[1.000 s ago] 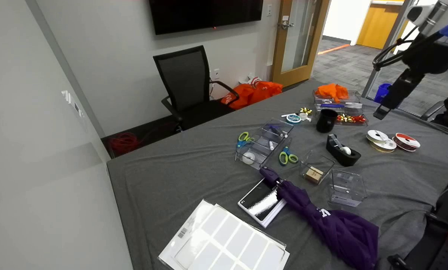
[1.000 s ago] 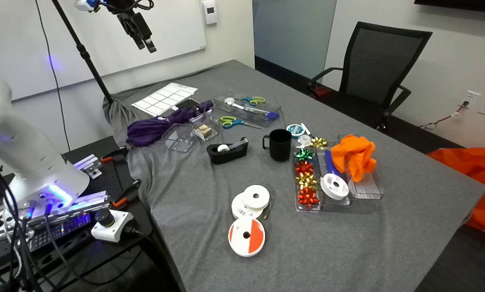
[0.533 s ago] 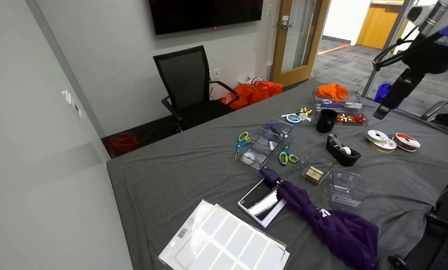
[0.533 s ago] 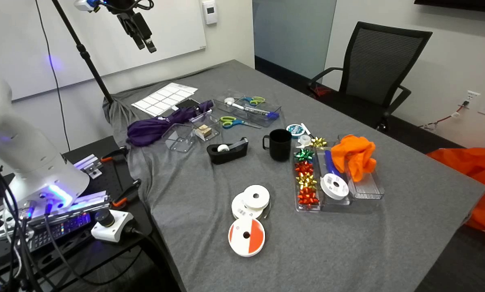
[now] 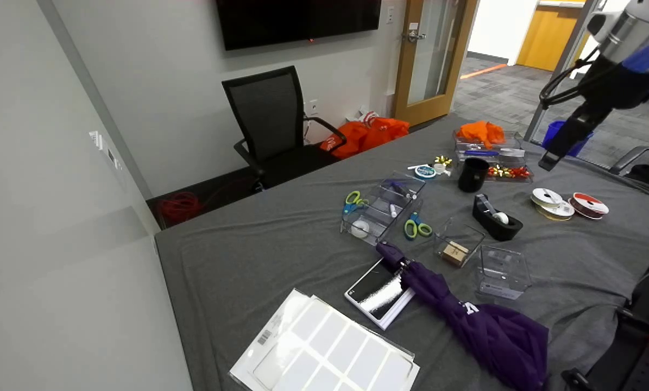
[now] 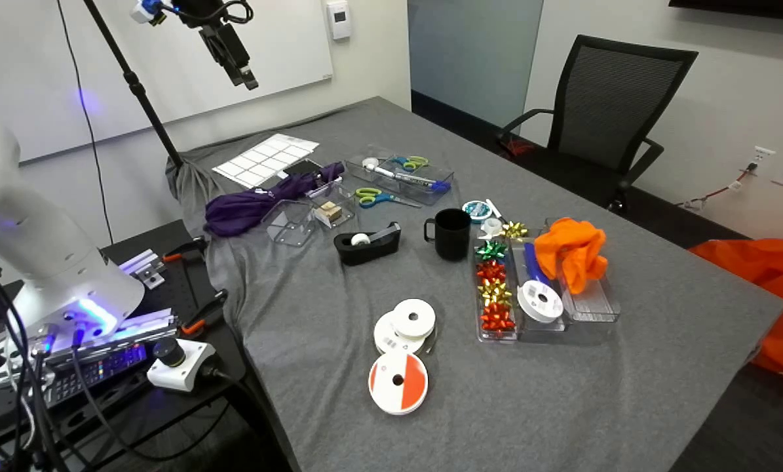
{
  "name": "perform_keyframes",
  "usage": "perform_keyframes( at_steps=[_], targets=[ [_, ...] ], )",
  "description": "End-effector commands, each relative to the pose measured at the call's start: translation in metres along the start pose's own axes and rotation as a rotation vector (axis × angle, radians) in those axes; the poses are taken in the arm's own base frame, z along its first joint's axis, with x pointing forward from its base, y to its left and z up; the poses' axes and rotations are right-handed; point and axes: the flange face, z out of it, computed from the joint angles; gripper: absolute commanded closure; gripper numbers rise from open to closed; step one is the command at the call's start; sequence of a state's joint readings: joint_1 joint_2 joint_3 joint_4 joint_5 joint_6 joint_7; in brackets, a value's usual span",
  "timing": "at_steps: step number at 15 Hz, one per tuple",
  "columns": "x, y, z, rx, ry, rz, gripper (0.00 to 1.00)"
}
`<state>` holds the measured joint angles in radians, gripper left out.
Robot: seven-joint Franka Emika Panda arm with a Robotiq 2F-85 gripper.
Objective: Push off the top ribbon roll
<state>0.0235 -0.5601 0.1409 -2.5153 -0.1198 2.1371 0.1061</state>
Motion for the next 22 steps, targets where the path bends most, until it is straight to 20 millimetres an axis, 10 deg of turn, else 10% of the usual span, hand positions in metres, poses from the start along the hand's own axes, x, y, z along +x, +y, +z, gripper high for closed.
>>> perform_keyframes(
  at_steps=[1,10,18,22],
  targets=[
    [0.015,0.026,0.021,-0.063,-0.011,0.058,0.0],
    [0.022,0.1,0.083,-0.041,-0.064,0.199,0.0],
    [0.017,0.101,0.086,-0.041,-0.093,0.208,0.0],
    [0.027,0.112,0.12,-0.04,-0.078,0.243,0.0]
  ],
)
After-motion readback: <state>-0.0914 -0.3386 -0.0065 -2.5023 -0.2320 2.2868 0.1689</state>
